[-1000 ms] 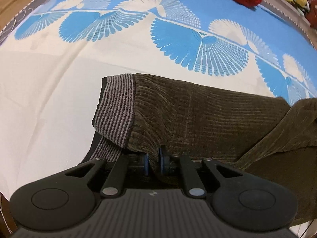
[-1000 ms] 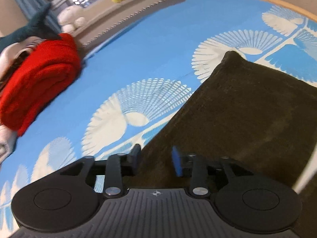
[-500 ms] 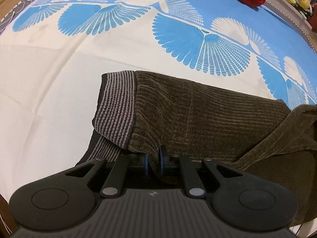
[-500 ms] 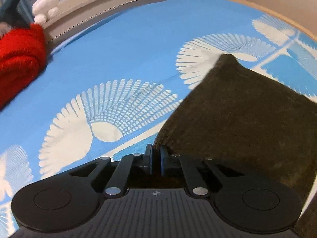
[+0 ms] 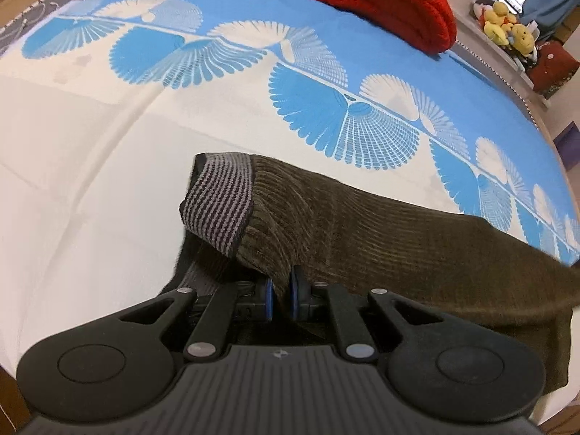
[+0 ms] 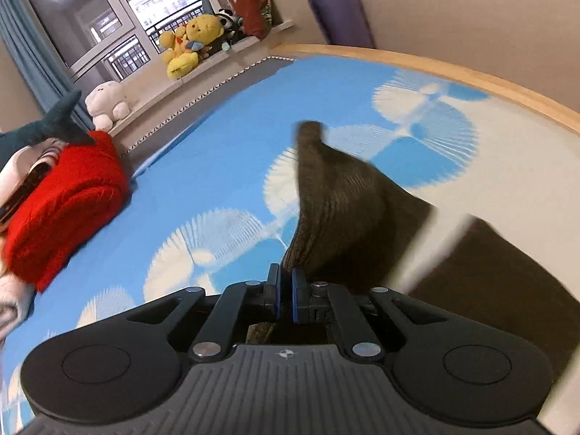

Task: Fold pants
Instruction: 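Lift the waistband with the left gripper while the right gripper lifts a leg hem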

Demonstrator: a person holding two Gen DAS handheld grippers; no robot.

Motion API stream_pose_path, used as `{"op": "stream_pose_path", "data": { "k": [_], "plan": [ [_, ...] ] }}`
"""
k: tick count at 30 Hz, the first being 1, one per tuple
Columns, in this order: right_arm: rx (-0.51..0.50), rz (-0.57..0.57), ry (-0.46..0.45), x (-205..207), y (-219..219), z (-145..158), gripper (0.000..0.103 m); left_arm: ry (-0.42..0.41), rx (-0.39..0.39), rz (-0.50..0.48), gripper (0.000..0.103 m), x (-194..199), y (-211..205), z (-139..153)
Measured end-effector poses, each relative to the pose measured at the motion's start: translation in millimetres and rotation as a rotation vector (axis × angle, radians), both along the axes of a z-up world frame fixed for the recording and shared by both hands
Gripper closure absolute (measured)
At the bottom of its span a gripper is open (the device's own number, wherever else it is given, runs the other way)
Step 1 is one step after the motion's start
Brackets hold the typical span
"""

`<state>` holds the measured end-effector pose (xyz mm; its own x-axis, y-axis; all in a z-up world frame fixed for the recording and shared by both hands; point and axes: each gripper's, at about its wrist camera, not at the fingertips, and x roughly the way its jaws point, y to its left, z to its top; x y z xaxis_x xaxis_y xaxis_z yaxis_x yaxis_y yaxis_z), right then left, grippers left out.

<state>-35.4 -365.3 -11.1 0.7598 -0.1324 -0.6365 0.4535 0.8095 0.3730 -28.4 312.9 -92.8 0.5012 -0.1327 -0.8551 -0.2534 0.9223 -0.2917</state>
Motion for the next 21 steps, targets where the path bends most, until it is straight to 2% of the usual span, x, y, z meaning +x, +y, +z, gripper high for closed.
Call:
{"op": "stream_pose_path", "data": {
  "k": [2,4,7,8,10,12,14,15,18,20,21],
  "plan": [
    [0.023,-0.004,0.064,-36,-6,-16,0.098,0.006,0.012,-0.001,0.093,-12,3,-2],
    [0.075,0.000,0.176,-62,-16,-43,0.098,0.026,0.020,-0.002,0.093,-21,7,-7],
    [0.128,0.046,0.336,-77,-35,-81,0.098,0.086,-0.009,-0.030,0.093,-25,14,-19],
    [0.126,0.047,0.352,-80,-41,-85,0.097,0.104,-0.017,-0.024,0.092,-26,16,-23],
    [0.079,0.068,0.320,-85,-54,-83,0.094,0.117,-0.027,0.000,0.088,-27,22,-27],
    [-0.027,0.089,0.271,-88,-62,-77,0.094,0.117,-0.073,0.043,0.080,-28,30,-28],
    [-0.072,0.103,0.225,-88,-69,-78,0.087,0.121,-0.124,0.087,0.056,-28,36,-32],
    [-0.084,0.109,0.201,-87,-71,-80,0.079,0.122,-0.140,0.099,0.055,-28,38,-34],
    [-0.119,0.155,0.177,-70,-67,-91,0.073,0.142,-0.153,0.113,0.052,-21,38,-41],
    [-0.181,0.199,0.162,-57,-56,-92,0.071,0.146,-0.129,0.140,0.052,-17,40,-44],
    [-0.219,0.209,0.168,-49,-51,-92,0.066,0.143,-0.129,0.154,0.052,-15,42,-44]
  ]
}}
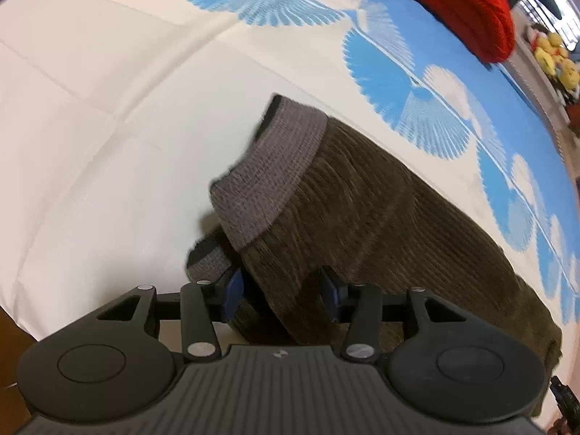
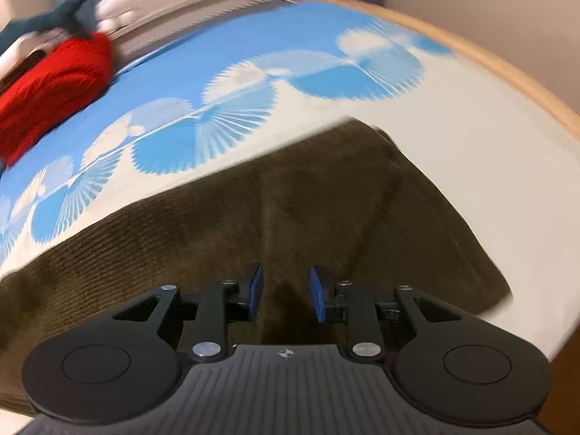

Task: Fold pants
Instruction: 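Lift the waistband with the left gripper while the right gripper lifts a leg hem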

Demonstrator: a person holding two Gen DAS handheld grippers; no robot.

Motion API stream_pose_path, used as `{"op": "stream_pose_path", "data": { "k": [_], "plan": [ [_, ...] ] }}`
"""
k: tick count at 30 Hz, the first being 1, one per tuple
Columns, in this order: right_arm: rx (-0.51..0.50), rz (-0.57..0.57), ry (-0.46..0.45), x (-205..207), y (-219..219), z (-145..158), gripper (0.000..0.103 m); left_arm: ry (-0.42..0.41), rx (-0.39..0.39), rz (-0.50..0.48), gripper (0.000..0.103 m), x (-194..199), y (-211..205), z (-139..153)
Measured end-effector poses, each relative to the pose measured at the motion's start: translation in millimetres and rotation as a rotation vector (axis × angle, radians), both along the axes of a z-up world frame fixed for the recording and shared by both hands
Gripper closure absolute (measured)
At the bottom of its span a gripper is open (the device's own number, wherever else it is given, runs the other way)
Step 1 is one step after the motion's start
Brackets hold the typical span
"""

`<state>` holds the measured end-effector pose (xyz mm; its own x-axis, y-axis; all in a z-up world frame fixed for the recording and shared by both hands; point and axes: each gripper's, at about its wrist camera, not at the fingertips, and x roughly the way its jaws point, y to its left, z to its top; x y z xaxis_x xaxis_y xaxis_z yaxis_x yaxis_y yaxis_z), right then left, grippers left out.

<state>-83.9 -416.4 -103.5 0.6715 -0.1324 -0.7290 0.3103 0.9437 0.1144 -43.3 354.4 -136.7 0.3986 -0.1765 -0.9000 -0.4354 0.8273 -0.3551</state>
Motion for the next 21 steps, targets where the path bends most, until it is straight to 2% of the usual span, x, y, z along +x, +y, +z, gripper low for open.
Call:
{"op": "stream_pose_path", "data": {
  "k": [2,5,6,7,9,10,11,12,14,17,18,19,20,21],
  "plan": [
    [-0.064,0.009,0.030,17,11,-7,0.061,-0.007,-0.018,0.031,0.052,5,4,-1],
    [-0.156,0.028,0.125,37,25,-26,0.061,0.018,-0.016,0.049,0.054,12,5,-5],
    [-0.203,0.029,0.160,43,28,-31,0.061,0.029,0.002,0.047,0.058,15,4,-7],
    [-0.244,0.022,0.176,46,31,-34,0.061,0.037,0.021,0.042,0.066,17,3,-7],
    [-0.277,-0.007,0.179,48,29,-32,0.065,0.038,0.034,0.037,0.075,20,3,-6],
    [-0.271,-0.036,0.170,47,24,-28,0.069,0.031,0.032,0.041,0.083,20,3,-4],
    [-0.253,-0.071,0.154,44,19,-23,0.079,0.012,0.030,0.043,0.086,21,3,-1],
    [-0.219,-0.114,0.127,40,10,-16,0.095,-0.005,0.041,0.036,0.088,20,3,4],
    [-0.117,-0.210,0.019,23,-8,1,0.096,-0.080,0.072,0.026,0.091,19,-1,19],
    [0.118,-0.327,-0.305,-29,-39,39,0.097,-0.335,0.094,0.047,0.093,3,1,63],
    [0.162,-0.352,-0.373,-43,-45,46,0.097,-0.391,0.104,0.046,0.093,-4,1,72],
    [0.193,-0.381,-0.417,-58,-51,49,0.097,-0.434,0.106,0.041,0.093,-11,2,79],
    [0.212,-0.409,-0.420,-68,-58,48,0.097,-0.436,0.095,0.025,0.093,-15,3,80],
    [0.242,-0.432,-0.392,-75,-66,41,0.097,-0.390,0.086,-0.008,0.093,-16,3,73]
  ]
}}
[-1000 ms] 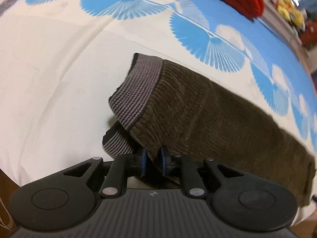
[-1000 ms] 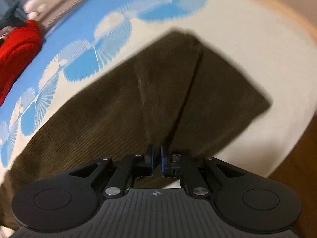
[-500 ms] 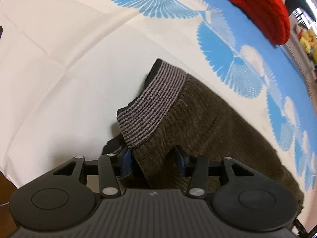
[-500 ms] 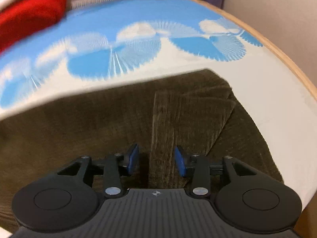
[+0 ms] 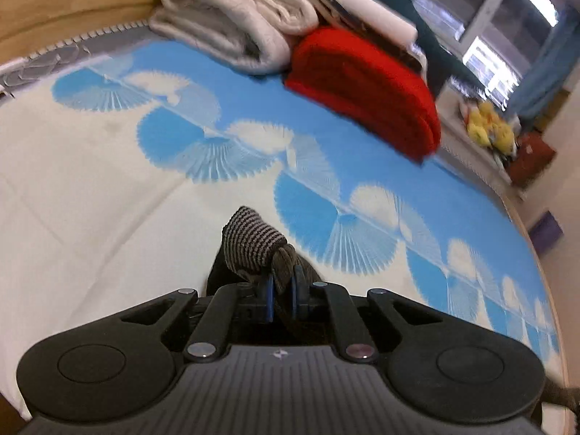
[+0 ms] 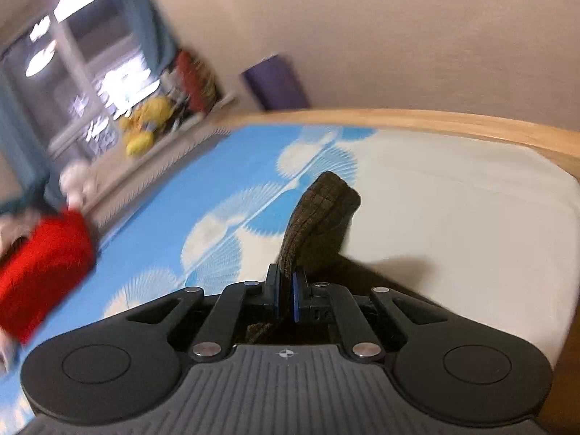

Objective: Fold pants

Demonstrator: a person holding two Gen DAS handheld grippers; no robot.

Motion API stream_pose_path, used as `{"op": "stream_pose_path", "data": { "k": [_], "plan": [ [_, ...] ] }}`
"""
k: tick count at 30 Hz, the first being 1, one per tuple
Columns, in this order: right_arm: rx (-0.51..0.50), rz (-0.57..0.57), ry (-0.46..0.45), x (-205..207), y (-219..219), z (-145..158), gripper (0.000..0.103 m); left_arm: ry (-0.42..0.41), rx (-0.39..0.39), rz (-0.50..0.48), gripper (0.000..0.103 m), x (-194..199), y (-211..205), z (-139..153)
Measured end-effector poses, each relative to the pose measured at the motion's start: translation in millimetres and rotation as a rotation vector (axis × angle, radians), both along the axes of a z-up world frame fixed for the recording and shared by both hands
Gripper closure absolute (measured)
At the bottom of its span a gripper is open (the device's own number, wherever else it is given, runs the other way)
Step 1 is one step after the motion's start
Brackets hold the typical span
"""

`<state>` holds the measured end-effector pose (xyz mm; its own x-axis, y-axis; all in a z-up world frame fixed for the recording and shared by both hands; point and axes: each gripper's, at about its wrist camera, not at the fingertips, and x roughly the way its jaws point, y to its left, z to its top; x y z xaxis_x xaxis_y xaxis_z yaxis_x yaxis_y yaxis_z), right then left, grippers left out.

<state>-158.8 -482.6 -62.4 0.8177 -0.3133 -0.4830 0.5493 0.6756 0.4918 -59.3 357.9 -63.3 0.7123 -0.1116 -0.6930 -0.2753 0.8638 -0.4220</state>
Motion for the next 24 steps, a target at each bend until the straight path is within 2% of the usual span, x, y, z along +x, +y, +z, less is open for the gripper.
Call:
{"op": "stream_pose_path", "data": {
  "k": [1,2,3,4,6,9,12,15,19,20,22,24],
  "plan": [
    [0.050,0.008,0.062,-2,-8,-12,0.097,0.084,0.008,-0.029,0.093,1,-1,-12],
    [0.081,0.017,0.156,0,-13,-25,0.097,0.236,0.015,-0.059,0.093,5,-2,-35],
    [0.117,0.021,0.271,2,-17,-43,0.097,0.352,0.009,-0.067,0.093,5,-1,-55],
    [0.178,0.045,0.344,3,-22,-61,0.097,0.403,0.003,-0.069,0.093,5,1,-65],
    [0.222,0.045,0.407,1,-27,-75,0.096,0.393,-0.010,-0.079,0.093,5,6,-67],
    [0.255,0.031,0.344,-8,-30,-69,0.096,0.349,-0.053,-0.052,0.094,4,11,-61],
    [0.225,0.029,0.301,-16,-20,-58,0.097,0.319,-0.055,-0.036,0.094,5,12,-56],
    [0.236,-0.005,0.320,-22,-16,-57,0.097,0.296,-0.048,-0.026,0.094,6,9,-49],
    [0.267,0.004,0.395,-16,-24,-71,0.094,0.456,-0.013,-0.040,0.082,5,11,-67],
    [0.258,-0.011,0.410,-15,-25,-72,0.092,0.464,0.002,-0.032,0.072,3,13,-66],
    [0.232,-0.063,0.399,-20,-29,-67,0.084,0.403,0.023,0.013,0.069,-1,16,-52],
    [0.231,-0.088,0.372,-22,-34,-66,0.078,0.298,0.073,0.050,0.069,-5,16,-33]
  ]
}}
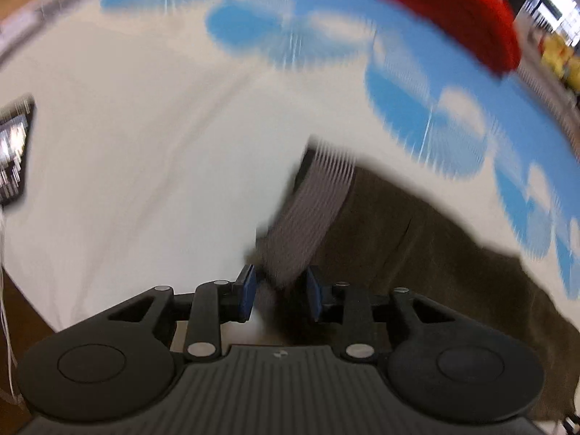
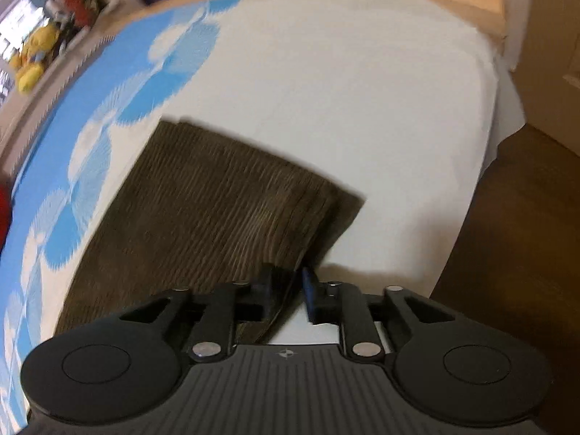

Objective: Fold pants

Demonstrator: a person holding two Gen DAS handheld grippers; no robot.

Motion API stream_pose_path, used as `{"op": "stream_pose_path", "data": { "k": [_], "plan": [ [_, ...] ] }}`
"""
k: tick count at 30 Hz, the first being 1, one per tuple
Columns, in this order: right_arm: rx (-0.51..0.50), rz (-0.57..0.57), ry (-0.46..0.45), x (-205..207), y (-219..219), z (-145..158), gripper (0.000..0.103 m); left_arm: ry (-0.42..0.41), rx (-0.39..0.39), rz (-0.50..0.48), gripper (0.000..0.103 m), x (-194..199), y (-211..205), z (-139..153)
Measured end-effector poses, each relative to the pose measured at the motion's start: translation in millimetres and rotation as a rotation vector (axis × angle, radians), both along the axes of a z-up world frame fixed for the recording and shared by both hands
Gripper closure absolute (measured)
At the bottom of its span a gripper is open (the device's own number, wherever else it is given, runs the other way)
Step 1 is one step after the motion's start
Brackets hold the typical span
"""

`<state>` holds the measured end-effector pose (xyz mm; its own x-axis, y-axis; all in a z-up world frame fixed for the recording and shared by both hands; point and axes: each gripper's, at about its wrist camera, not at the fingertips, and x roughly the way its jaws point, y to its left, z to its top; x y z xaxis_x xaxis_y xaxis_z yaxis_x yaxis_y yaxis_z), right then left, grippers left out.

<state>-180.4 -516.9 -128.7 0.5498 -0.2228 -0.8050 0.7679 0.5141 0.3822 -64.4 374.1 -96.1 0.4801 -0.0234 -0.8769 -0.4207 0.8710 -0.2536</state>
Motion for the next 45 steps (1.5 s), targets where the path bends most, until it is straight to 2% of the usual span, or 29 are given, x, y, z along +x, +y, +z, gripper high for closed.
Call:
{"op": "stream_pose_path", "data": {
  "k": [2,3,6,7,8,10,11,12,13,15,17,19,23,27,29,32,33,34,35,36,38,40,42,43,45],
  "plan": [
    [0.012,-0.001,-0.007,2,-5,-4,0.078,-0.072,0.057,-0.005,0.069,-1,-6,12],
    [0.014,0.009,-0.003,4,-5,-6,0.090,-0.099,0.081,-0.021,0.069,0,-13,18],
    [-0.017,0.002,0.026,4,-3,-5,0.093,-0.133,0.096,-0.112,0.070,8,-30,21],
    [-0.010,-0.010,0.035,2,-3,-6,0.093,-0.111,0.107,-0.139,0.070,12,-36,18],
    [0.000,-0.024,0.038,1,-4,-7,0.093,-0.045,0.130,-0.174,0.071,17,-42,8],
    [0.008,-0.046,0.043,5,-6,-8,0.092,0.160,0.174,-0.200,0.070,25,-47,-24],
    [0.010,-0.055,0.045,5,-5,-8,0.092,0.247,0.172,-0.192,0.065,26,-43,-39],
    [0.010,-0.062,0.047,6,-4,-7,0.091,0.258,0.132,-0.166,0.066,25,-37,-43],
    [0.004,-0.071,0.051,6,-4,-7,0.091,0.236,0.105,-0.146,0.065,25,-31,-38],
    [-0.010,-0.091,0.062,3,-4,-3,0.073,0.172,0.101,-0.133,0.066,22,-29,-25],
    [-0.016,-0.115,0.058,-1,-4,0,0.064,0.079,0.125,-0.138,0.066,18,-33,-9],
    [-0.007,-0.122,0.040,-5,-7,0,0.065,-0.015,0.170,-0.155,0.066,15,-40,9],
    [-0.002,-0.115,0.036,-7,-7,-2,0.065,-0.167,0.187,-0.202,0.066,22,-62,30],
    [0.034,-0.102,0.043,-3,-9,-11,0.063,-0.241,0.228,-0.291,0.066,33,-92,27],
    [0.054,-0.108,0.047,-1,-9,-14,0.062,-0.246,0.230,-0.301,0.066,41,-99,17],
    [0.046,-0.086,0.048,2,-9,-15,0.062,-0.162,0.238,-0.282,0.069,61,-97,-8],
    [0.045,-0.077,0.046,3,-9,-15,0.062,-0.120,0.238,-0.271,0.072,68,-94,-17],
    [0.046,-0.068,0.041,3,-10,-15,0.062,-0.068,0.244,-0.266,0.082,73,-90,-28],
    [0.045,-0.061,0.035,4,-12,-16,0.069,0.001,0.264,-0.258,0.087,79,-88,-39],
    [0.053,-0.049,0.017,3,-13,-17,0.082,0.013,0.281,-0.262,0.087,81,-91,-42],
    [0.072,-0.041,-0.016,1,-16,-17,0.088,0.030,0.348,-0.282,0.086,82,-104,-35],
    [0.080,-0.048,-0.043,-4,-20,-14,0.087,0.002,0.385,-0.309,0.086,80,-118,-22],
    [0.100,-0.083,-0.102,-14,-27,-9,0.086,-0.102,0.371,-0.323,0.084,70,-133,2],
    [0.097,-0.103,-0.114,-19,-30,-7,0.085,-0.124,0.357,-0.336,0.084,67,-138,10],
    [0.102,-0.129,-0.133,-27,-33,-5,0.070,-0.153,0.317,-0.371,0.084,59,-158,31]
  ]
}}
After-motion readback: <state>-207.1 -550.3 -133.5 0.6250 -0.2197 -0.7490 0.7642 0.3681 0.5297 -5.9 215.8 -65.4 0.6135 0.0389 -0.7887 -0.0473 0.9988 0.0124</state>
